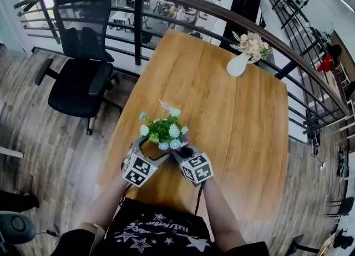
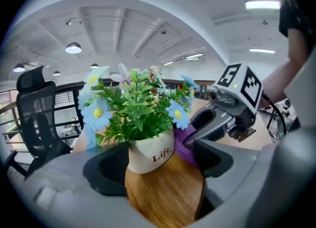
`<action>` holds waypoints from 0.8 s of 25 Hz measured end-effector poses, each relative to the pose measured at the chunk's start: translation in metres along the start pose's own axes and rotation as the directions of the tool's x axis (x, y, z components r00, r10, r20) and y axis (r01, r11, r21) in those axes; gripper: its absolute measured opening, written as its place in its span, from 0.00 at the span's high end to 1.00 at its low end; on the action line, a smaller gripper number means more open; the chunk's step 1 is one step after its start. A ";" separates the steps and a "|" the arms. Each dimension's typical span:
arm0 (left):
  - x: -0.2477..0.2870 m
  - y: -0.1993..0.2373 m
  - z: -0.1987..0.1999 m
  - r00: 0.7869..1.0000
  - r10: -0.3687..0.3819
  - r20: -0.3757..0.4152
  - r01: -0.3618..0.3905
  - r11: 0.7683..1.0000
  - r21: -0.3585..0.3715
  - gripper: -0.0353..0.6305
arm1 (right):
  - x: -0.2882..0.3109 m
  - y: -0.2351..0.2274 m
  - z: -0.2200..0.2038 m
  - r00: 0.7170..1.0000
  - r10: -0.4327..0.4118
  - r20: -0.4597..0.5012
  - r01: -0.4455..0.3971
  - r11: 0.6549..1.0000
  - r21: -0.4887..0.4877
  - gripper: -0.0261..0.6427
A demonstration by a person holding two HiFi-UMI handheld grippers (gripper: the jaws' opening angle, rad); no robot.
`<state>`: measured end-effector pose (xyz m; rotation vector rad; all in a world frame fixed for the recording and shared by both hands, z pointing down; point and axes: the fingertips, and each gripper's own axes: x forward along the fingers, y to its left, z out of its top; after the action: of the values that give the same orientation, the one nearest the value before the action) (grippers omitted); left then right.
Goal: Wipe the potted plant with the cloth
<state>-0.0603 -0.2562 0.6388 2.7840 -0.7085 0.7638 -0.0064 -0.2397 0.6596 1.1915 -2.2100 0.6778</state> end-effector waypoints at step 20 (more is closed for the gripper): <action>0.011 0.048 -0.030 0.982 -0.122 -0.146 0.151 0.967 0.205 0.30 | 0.003 -0.026 0.003 0.993 -0.112 -0.035 0.111 0.993 -0.027 0.83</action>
<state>-0.0883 -0.2948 0.6719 2.8986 -0.4271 1.0411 0.0138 -0.2556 0.6641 1.2697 -2.0980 0.6197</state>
